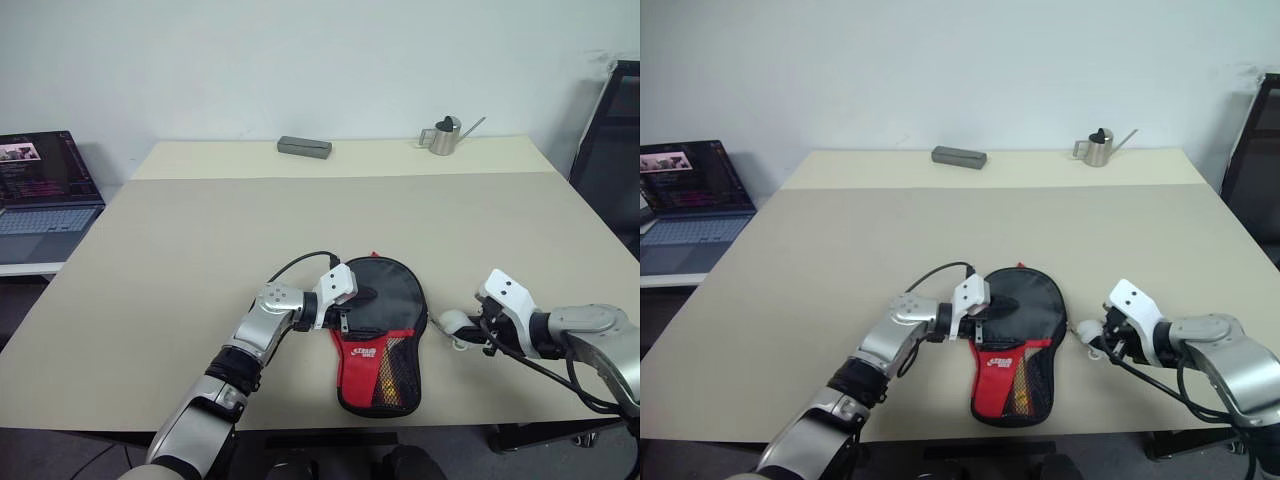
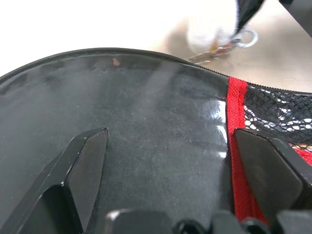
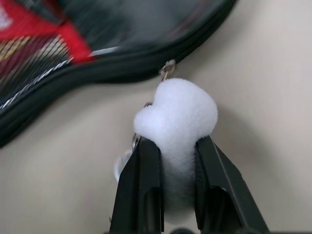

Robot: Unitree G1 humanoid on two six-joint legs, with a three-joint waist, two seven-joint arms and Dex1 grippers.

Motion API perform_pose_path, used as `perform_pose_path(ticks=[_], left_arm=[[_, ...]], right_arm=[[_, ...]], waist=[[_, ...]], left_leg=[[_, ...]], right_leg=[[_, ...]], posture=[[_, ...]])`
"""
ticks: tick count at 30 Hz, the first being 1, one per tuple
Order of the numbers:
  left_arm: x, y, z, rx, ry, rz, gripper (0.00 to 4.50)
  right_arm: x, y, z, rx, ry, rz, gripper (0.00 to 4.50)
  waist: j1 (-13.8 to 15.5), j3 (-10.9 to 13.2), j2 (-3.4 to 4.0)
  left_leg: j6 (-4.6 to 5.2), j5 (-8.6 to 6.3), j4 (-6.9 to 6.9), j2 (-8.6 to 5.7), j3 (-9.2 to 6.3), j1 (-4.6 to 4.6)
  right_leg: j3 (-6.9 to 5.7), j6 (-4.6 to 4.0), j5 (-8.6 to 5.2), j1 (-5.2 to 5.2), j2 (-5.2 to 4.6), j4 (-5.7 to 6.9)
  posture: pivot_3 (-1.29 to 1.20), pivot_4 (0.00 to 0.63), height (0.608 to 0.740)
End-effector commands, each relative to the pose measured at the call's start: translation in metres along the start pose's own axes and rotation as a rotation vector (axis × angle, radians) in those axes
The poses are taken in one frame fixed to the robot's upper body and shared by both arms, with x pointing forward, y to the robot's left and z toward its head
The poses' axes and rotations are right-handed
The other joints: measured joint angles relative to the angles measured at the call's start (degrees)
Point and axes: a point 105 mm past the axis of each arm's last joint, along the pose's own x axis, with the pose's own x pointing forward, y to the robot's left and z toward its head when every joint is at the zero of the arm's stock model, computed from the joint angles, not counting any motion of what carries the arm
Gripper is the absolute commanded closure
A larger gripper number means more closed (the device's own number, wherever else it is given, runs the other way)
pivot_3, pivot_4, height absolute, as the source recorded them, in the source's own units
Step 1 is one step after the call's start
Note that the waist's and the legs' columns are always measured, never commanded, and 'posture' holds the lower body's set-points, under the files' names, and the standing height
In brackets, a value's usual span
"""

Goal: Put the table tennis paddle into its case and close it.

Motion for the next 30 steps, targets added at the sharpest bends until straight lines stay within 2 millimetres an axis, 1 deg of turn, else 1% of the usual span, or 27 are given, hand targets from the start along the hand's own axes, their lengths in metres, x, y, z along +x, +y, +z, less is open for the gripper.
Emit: perform_pose_path(ticks=[1,4,8,13,21,24,30], left_arm=[[0.004,-0.017,-0.038,-0.075,0.130,-0.056,0.00],[0.004,-0.017,-0.037,-0.073,0.130,-0.059,0.00],[0.005,-0.017,-0.036,-0.070,0.131,-0.065,0.00],[0.006,-0.017,-0.036,-0.068,0.131,-0.070,0.00],[0.007,-0.019,-0.036,-0.068,0.130,-0.078,0.00],[0.007,-0.020,-0.036,-0.070,0.130,-0.082,0.00],[0.007,-0.020,-0.036,-0.070,0.130,-0.083,0.00]], right_arm=[[-0.006,0.013,0.004,-0.076,-0.015,0.071,4.14],[-0.009,0.019,0.003,-0.105,-0.014,0.109,4.14],[-0.015,0.037,-0.002,-0.169,-0.001,0.205,4.14],[-0.016,0.055,-0.009,-0.233,0.021,0.296,4.15],[-0.020,0.089,-0.007,-0.269,-0.001,0.461,4.16],[-0.023,0.098,-0.006,-0.271,-0.005,0.514,4.16],[-0.028,0.110,-0.006,-0.278,-0.002,0.588,4.16]], waist=[[0.0,0.0,-0.02],[0.1,0.0,-0.07],[0.3,0.0,-0.08],[1.0,0.0,-0.07],[1.5,0.0,-0.10],[1.5,0.0,-0.11],[1.5,0.0,-0.12]], left_leg=[[0.00,0.00,0.00,0.00,0.00,0.00],[-0.01,-0.01,0.00,0.00,-0.01,0.00],[0.00,-0.02,-0.01,-0.01,-0.04,-0.03],[0.11,-0.14,-0.01,0.00,-0.06,-0.04],[0.19,-0.35,-0.01,0.00,-0.04,-0.08],[0.20,-0.36,-0.01,0.02,-0.03,-0.04],[0.20,-0.36,0.00,0.03,-0.05,0.04]], right_leg=[[0.00,0.05,-0.03,0.01,0.00,0.00],[-0.01,0.06,-0.04,0.03,0.00,-0.03],[-0.05,0.09,-0.05,0.04,-0.01,-0.09],[-0.09,0.11,-0.07,0.15,-0.02,-0.37],[-0.07,0.16,-0.09,0.22,-0.02,-0.64],[-0.08,0.17,-0.09,0.27,-0.01,-0.65],[-0.10,0.17,-0.10,0.39,-0.01,-0.69]], posture=[[0.00,0.150,0.740],[0.00,0.150,0.740],[0.00,0.150,0.740],[0.00,0.150,0.740],[0.00,0.150,0.740],[0.00,0.150,0.740],[0.00,0.150,0.740]])
